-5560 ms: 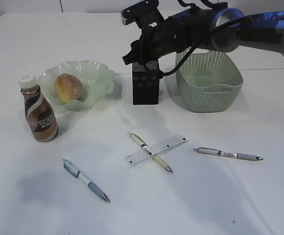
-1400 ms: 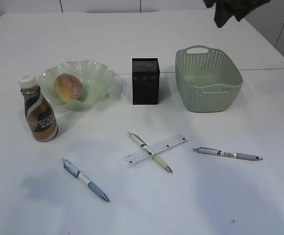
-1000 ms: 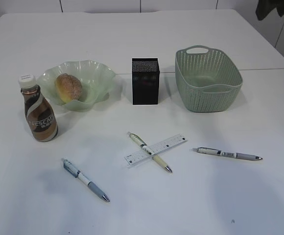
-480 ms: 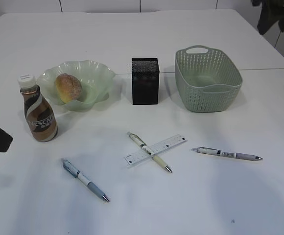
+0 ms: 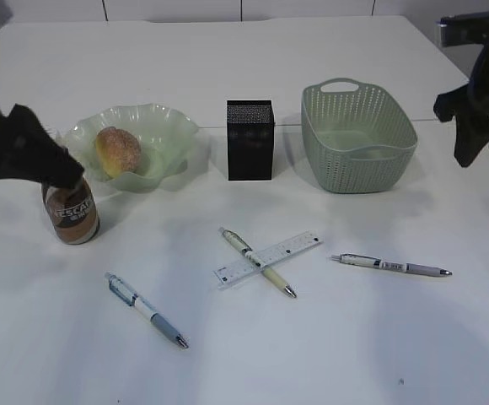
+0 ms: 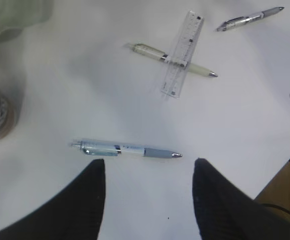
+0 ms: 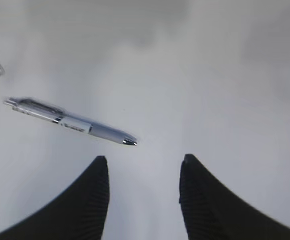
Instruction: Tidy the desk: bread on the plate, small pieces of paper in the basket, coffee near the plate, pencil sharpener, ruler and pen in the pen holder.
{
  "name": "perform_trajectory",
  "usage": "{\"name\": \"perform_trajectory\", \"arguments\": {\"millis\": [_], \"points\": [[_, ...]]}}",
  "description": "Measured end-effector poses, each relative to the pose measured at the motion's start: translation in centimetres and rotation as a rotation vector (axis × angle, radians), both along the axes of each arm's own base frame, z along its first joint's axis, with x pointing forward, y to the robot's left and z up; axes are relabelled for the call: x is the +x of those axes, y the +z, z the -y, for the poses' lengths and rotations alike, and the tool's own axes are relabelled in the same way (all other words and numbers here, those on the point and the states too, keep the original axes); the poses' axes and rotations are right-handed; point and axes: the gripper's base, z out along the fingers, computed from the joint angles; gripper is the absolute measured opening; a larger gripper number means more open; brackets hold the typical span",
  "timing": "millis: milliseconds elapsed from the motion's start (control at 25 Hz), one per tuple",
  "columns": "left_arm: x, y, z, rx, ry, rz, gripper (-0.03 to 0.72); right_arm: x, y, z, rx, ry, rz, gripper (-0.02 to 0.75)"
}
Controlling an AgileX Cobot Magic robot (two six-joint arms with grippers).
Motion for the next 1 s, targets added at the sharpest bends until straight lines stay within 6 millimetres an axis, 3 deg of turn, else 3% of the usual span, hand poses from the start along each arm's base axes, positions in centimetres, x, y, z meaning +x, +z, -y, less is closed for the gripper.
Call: {"name": "perform_trajectory", "arguments": {"millis": [320,720,1000], "points": [[4.0,0.7,4.9,0.027,-0.172,-0.035,0.394,0.0,-0.5,0.6,-0.015,-0.016,0.008,0.373],[7.8,-1.7,9.5,0.120,-0.281,-0.120,0.394,0.1,-0.5,5.0,-0.004,-0.160,0.044,0.373],[9.2,-3.5,13.4,0.191,-0.337,-0.159,0.394,0.2,-0.4,5.1,0.007,-0.170,0.064,0.373]]}}
